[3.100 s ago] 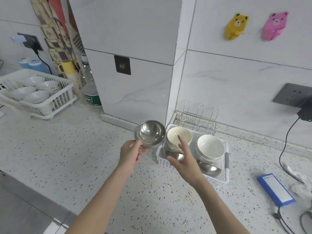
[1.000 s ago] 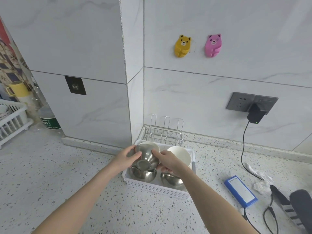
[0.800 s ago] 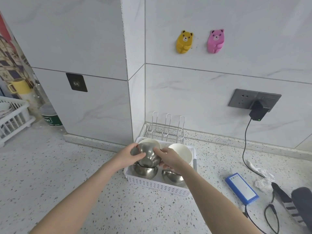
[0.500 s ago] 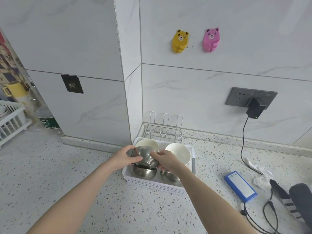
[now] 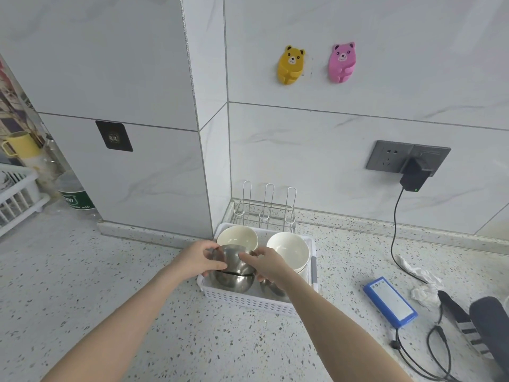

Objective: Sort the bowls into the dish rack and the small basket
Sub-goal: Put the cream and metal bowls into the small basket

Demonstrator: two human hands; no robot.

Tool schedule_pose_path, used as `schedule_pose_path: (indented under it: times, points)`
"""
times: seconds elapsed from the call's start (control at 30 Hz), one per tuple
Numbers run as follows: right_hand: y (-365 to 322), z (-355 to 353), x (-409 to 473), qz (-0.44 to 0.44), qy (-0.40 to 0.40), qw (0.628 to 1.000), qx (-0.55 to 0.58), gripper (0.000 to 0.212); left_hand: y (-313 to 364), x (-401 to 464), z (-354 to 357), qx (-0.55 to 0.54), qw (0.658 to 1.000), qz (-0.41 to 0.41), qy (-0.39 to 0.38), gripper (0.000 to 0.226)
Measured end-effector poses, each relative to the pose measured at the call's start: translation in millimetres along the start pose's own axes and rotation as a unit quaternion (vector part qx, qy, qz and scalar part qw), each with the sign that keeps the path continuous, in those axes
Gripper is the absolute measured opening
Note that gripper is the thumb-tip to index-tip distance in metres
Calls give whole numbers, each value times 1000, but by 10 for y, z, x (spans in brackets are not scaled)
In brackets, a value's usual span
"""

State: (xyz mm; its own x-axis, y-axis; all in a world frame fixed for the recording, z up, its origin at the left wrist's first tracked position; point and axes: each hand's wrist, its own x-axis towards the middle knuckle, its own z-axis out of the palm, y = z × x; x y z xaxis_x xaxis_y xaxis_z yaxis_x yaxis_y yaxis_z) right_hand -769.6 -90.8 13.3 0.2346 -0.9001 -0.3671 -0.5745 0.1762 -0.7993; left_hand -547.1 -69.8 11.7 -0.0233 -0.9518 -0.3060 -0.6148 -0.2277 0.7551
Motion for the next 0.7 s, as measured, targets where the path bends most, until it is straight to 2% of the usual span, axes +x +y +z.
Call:
schedule_pose_path:
  times: [0.27,0.43,0.7]
  points:
    - [57,85,19,-3,-3,1000,-11,37,-1,-40,52,70,997,7,38,34]
    - [51,91,-8,-10,-5,999,-41,45,-2,-88,81,69,997,33,30,48]
    - [-49,47,-142,-50,-23,982,-181,26,3,-161,63,91,994,42,33,31]
